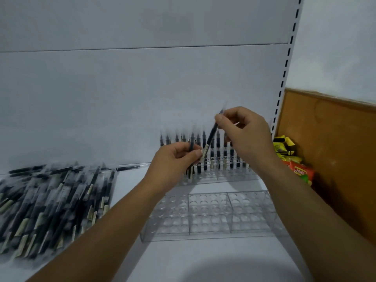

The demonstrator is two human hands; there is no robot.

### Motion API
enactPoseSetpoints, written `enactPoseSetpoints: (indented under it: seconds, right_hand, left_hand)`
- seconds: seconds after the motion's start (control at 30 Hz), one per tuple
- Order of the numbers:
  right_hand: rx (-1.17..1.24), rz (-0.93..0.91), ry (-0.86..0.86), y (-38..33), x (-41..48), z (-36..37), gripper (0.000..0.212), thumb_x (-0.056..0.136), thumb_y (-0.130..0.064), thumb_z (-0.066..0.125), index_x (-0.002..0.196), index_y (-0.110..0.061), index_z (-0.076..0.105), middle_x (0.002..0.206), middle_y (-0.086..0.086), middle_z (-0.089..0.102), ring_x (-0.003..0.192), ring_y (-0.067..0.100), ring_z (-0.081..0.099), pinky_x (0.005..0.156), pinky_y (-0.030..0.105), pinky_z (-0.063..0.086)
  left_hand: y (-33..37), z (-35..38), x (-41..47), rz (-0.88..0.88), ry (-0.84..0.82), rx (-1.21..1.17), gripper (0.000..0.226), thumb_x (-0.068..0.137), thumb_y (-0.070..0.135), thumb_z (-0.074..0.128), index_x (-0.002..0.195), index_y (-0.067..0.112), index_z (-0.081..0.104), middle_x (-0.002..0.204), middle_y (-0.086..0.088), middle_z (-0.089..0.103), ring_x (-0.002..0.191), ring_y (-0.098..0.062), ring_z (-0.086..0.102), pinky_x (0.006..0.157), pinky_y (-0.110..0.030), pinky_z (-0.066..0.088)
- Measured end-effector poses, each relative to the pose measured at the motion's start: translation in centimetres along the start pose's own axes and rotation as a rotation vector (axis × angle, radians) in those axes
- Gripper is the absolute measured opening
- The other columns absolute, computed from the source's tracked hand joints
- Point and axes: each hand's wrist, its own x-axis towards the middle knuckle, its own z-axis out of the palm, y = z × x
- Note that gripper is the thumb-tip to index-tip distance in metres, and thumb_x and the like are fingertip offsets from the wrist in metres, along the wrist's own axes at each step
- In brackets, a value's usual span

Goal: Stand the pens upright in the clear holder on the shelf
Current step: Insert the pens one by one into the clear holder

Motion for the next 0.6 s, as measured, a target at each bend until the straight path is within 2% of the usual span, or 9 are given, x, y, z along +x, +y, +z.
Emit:
enactPoseSetpoints:
  seconds: [0.07,0.13,0.23,0.37,0.6]
  right_hand:
    - [-0.04,-0.016,0.047,0.3,0.1,-0.1,0.011,0.091,-0.036,0.066,0.086,-0.026,0.066,0.083,-0.009,0.067,0.069,0.016,0.065,0.07,0.038,0.056]
    - [-0.042,-0.018,0.067,0.5,0.2,-0.1,0.01,0.091,-0.036,0.065,0.087,-0.027,0.066,0.083,-0.01,0.067,0.064,0.013,0.066,0.07,0.039,0.057]
    - [-0.137,-0.046,0.066,0.9,0.4,0.2,0.007,0.092,-0.037,0.064,0.09,-0.03,0.065,0.083,-0.014,0.066,0.068,0.013,0.065,0.071,0.037,0.056]
    - [-0.226,-0.046,-0.004,1.3,0.3,0.9,0.009,0.093,-0.039,0.061,0.095,-0.031,0.063,0.085,-0.017,0.065,0.065,0.011,0.064,0.071,0.035,0.055]
    - [-0.268,-0.067,-0.006,1.4,0.6,1.1,0.015,0.093,-0.04,0.062,0.097,-0.026,0.065,0.083,-0.018,0.062,0.068,0.006,0.06,0.069,0.029,0.051]
  left_hand:
    - [-0.1,0.1,0.0,0.001,-0.004,0.021,0.008,0.088,0.021,0.069,0.094,0.024,0.072,0.087,0.005,0.076,0.086,-0.007,0.071,0.083,-0.022,0.053]
    - [-0.1,0.0,0.0,0.002,0.01,0.024,0.008,0.088,0.021,0.068,0.095,0.024,0.072,0.086,0.006,0.076,0.084,-0.005,0.071,0.077,-0.017,0.053]
    - [-0.1,0.0,0.0,0.007,0.011,0.029,0.008,0.089,0.02,0.067,0.096,0.022,0.071,0.085,0.006,0.076,0.081,-0.005,0.071,0.07,-0.013,0.052]
    - [-0.1,0.1,-0.1,0.032,0.001,0.052,0.007,0.089,0.02,0.067,0.093,0.025,0.071,0.084,0.005,0.076,0.081,-0.006,0.071,0.077,-0.017,0.054]
    - [-0.1,0.1,-0.1,0.039,-0.001,0.056,0.007,0.09,0.02,0.066,0.094,0.024,0.071,0.085,0.004,0.076,0.082,-0.006,0.071,0.08,-0.02,0.055]
